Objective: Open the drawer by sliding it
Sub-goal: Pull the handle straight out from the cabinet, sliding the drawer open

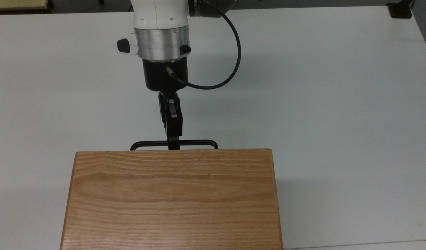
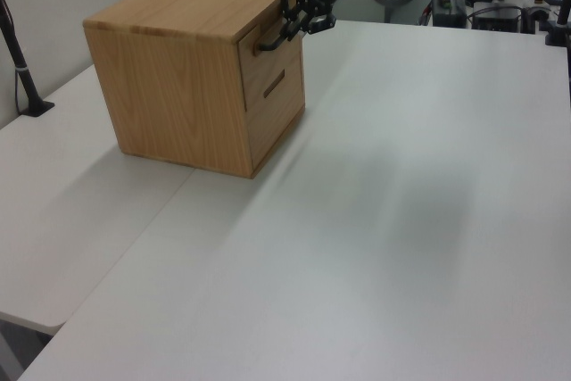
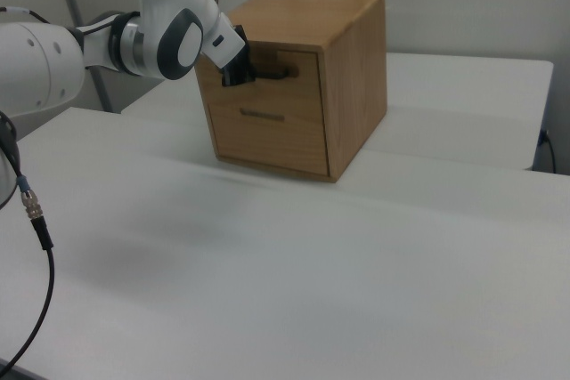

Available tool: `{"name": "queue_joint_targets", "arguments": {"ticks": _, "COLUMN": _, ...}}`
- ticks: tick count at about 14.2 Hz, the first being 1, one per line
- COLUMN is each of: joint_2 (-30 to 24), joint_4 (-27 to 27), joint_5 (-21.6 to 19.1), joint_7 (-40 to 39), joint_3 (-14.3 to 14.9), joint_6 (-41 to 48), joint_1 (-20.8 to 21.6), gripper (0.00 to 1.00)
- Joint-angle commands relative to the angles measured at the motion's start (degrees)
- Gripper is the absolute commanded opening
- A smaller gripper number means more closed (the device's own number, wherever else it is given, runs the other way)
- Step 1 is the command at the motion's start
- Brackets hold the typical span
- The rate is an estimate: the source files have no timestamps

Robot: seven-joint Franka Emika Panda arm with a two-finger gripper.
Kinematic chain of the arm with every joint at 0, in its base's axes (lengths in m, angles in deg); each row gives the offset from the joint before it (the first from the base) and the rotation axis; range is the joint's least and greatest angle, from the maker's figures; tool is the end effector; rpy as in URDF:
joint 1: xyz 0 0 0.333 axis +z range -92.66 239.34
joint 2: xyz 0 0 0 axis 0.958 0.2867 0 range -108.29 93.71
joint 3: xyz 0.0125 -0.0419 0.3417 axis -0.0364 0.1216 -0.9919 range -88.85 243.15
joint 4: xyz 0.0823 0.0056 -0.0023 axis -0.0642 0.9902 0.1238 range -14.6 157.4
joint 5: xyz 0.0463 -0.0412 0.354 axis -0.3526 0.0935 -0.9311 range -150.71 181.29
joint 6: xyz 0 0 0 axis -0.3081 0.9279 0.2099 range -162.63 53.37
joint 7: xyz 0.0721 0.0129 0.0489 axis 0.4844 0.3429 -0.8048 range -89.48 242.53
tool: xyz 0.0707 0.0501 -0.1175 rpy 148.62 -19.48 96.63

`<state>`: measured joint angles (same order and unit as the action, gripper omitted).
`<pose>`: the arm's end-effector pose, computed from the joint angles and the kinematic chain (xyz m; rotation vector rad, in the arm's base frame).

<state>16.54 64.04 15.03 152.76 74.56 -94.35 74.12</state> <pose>0.7341 0.0366 0.5405 -2.0702 1.5496 -0.7112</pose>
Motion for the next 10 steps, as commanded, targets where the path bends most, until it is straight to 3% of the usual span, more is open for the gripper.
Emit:
{"name": "queue_joint_targets", "arguments": {"ticks": 1, "joint_2": -11.25, "joint_4": 11.21, "joint_5": -0.88, "joint_7": -5.84, "joint_3": -2.95, "joint_6": 2.73, "joint_1": -2.01, "gripper": 0.00}}
{"name": "queue_joint_targets", "arguments": {"ticks": 6, "joint_2": -20.47, "joint_4": 19.72, "joint_5": -0.88, "joint_7": -11.27, "joint_3": -3.04, "joint_6": 10.81, "joint_1": -1.83, "gripper": 0.00}}
{"name": "queue_joint_targets", "arguments": {"ticks": 10, "joint_2": -25.93, "joint_4": 23.34, "joint_5": -0.88, "joint_7": -15.50, "joint_3": -3.04, "joint_6": 19.96, "joint_1": -1.40, "gripper": 0.01}}
